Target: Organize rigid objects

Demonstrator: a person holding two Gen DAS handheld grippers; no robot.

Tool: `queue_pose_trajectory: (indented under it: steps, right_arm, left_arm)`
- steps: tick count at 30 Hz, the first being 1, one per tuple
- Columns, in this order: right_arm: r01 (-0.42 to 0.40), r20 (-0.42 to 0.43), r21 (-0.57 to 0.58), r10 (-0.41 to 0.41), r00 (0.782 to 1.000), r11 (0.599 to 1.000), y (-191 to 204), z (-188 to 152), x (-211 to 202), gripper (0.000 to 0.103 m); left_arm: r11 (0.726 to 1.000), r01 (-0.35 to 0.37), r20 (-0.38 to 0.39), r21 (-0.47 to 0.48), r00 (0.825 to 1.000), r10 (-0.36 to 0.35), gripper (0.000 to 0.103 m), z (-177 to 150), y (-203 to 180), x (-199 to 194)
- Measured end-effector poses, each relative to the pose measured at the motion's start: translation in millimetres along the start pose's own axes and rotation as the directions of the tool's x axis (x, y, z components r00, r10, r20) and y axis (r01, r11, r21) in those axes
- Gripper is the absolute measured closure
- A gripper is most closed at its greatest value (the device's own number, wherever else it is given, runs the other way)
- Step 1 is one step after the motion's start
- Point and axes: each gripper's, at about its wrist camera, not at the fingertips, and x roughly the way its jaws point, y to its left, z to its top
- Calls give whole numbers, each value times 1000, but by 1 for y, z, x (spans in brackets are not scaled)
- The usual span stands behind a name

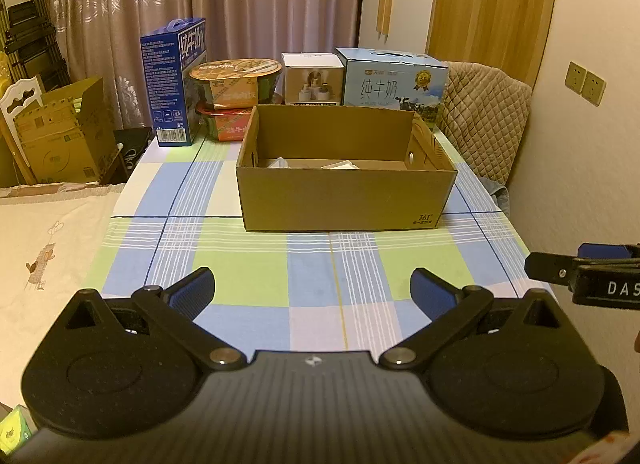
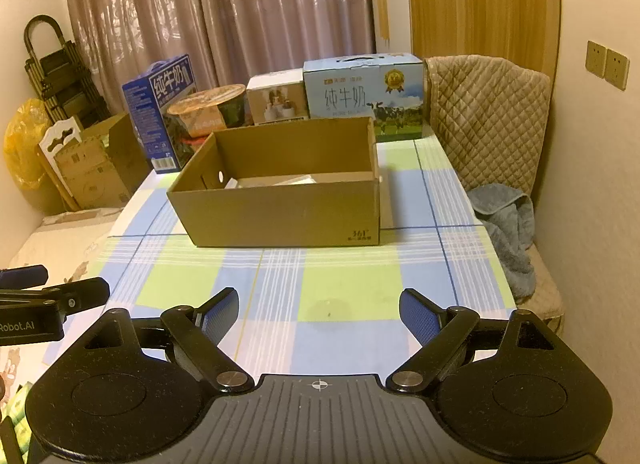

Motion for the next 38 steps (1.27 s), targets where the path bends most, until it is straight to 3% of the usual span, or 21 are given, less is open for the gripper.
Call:
queue_pose_trajectory:
  steps: [38]
  right_arm:
    - [1, -10, 15, -1, 1000, 1000, -4, -6, 9, 18]
  left_arm:
    - [999, 34, 3, 14, 999, -34, 1, -2, -5, 9]
